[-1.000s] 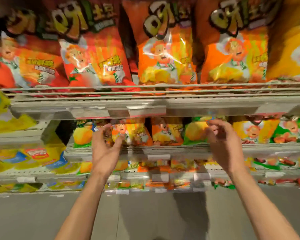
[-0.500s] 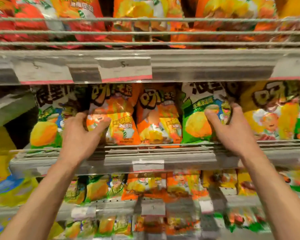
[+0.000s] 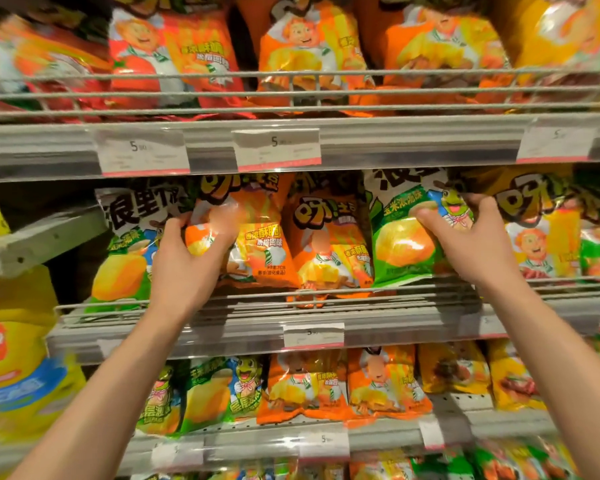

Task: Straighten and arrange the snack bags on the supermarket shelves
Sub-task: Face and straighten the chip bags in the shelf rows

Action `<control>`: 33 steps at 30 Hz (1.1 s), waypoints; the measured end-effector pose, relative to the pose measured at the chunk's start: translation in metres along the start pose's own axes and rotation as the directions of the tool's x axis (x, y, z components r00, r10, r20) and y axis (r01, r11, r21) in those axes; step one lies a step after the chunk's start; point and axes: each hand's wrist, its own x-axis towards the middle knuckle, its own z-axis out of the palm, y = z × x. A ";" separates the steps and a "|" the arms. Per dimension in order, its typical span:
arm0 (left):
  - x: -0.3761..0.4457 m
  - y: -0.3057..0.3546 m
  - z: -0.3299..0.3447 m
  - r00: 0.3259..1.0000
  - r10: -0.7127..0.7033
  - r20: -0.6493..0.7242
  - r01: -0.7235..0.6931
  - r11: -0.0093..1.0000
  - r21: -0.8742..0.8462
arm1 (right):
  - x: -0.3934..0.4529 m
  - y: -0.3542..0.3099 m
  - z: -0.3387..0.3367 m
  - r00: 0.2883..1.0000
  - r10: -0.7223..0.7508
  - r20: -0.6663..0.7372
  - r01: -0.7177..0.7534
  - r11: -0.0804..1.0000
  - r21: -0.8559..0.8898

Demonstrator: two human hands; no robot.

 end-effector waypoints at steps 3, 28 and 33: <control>0.003 -0.002 -0.013 0.999 0.011 -0.030 -0.011 0.999 -0.031 | -0.001 -0.017 0.002 1.000 0.026 -0.017 -0.026 1.000 0.018; -0.013 -0.039 -0.139 0.978 -0.083 -0.192 0.075 0.996 -0.047 | -0.098 -0.132 0.187 0.975 -0.128 0.180 0.169 0.957 -0.235; -0.020 -0.037 -0.138 0.983 -0.074 -0.167 0.068 0.997 -0.042 | -0.102 -0.132 0.193 0.946 -0.119 0.302 0.199 0.948 -0.250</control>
